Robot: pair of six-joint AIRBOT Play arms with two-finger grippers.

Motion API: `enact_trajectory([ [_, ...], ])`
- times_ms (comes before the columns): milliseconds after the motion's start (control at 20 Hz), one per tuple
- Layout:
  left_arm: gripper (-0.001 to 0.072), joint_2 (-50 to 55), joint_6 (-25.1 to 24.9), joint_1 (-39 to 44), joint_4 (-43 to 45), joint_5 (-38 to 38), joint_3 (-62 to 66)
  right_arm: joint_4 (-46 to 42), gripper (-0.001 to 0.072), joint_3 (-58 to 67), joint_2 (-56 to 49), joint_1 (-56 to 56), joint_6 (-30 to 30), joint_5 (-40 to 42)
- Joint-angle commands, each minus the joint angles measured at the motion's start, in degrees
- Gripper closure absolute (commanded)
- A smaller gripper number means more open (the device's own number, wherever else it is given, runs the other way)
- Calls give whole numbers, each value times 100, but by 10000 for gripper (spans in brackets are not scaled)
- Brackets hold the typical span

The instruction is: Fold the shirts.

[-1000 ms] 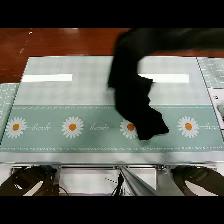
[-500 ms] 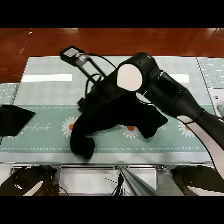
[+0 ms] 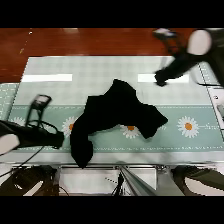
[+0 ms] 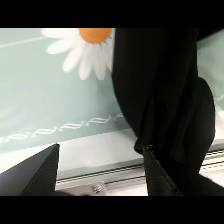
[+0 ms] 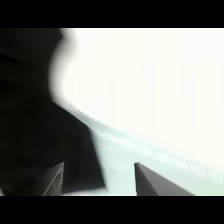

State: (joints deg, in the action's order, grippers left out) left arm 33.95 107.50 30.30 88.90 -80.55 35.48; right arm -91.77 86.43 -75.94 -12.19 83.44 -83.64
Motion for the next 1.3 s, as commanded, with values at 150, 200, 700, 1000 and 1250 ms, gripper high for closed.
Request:
enact_trajectory([
  [150, 8, 0, -546, -7, -1279, 1596, -1473, 1014, 196, -1469, 955, 2570, -330, 46],
  [200, 8, -2, -551, -7, -1349, 1622, -1598, 1150, 196, -1615, 1036, 2793, -358, 101],
  [700, 683, 105, -643, -4, -2616, 2487, -2153, 1812, 196, -2363, 1117, 3279, -597, 407],
  [1000, 684, 105, -632, -4, -2704, 2444, -1773, 2780, 196, -4076, 1117, 3279, -898, 953],
  [1250, 684, 105, -632, -4, -2699, 2465, -1320, 3652, 196, -5112, 1117, 3279, -1088, 1864],
])
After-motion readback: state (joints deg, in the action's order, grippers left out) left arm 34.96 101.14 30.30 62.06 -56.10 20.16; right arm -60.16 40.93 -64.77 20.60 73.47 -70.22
